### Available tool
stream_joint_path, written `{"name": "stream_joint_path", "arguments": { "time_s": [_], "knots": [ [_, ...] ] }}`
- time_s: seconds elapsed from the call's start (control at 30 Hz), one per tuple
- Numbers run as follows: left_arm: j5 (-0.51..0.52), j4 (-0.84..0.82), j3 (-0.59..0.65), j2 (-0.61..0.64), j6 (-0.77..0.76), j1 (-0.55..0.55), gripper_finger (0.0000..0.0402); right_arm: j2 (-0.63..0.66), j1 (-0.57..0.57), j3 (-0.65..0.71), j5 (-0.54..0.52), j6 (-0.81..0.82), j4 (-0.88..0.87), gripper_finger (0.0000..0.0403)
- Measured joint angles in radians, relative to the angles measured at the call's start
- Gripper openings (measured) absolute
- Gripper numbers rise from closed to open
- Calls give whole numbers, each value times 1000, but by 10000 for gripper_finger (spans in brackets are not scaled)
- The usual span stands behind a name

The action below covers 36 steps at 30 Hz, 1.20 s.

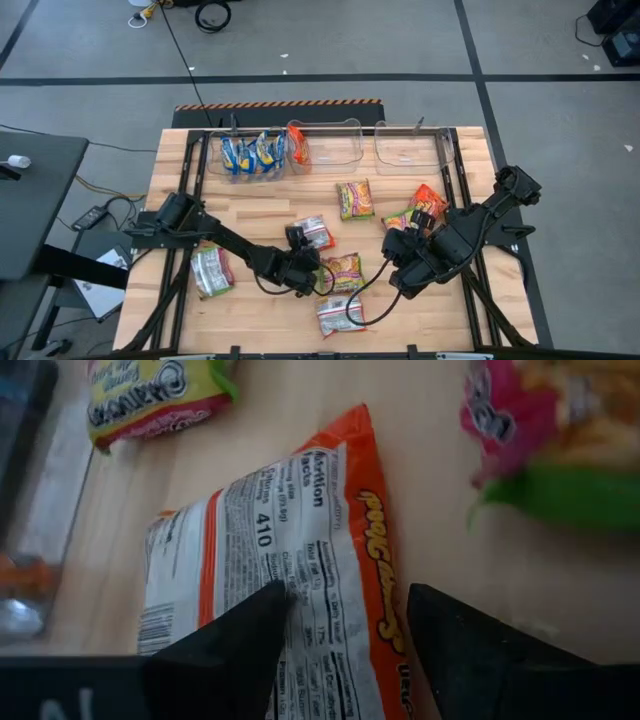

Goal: Sort Maruchan noodles
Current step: Put the orange noodle pack into the middle transparent bin

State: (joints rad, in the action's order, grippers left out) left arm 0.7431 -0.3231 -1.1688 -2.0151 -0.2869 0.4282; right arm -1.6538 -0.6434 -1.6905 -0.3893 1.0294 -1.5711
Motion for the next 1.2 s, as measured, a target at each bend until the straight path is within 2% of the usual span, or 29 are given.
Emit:
{"name": "stream_joint_path", "arguments": {
  "time_s": [0.1,0.2,0.37,0.53,0.7,0.93,1.07,1.2],
  "knots": [
    [2,6,25,2,55,1,213,0,-4,0,-2,0,0,143],
    [3,11,39,5,64,-5,187,2,-3,0,-8,-10,0,143],
    [3,-27,13,4,61,-29,95,28,19,-30,-9,-64,1,143],
    [-106,-142,-81,2,-27,-95,18,98,34,-49,-82,-88,0,143],
    [-230,-268,-207,19,-73,-172,17,184,44,-49,-159,-90,0,143],
    [-340,-327,-345,192,-248,-334,16,273,84,-49,-219,-128,12,143],
    [-335,-291,-345,284,-357,-485,16,296,125,-49,-240,-210,38,143],
    [-348,-109,-293,299,-442,-620,17,300,179,-49,-250,-278,67,143]
  ]
}}
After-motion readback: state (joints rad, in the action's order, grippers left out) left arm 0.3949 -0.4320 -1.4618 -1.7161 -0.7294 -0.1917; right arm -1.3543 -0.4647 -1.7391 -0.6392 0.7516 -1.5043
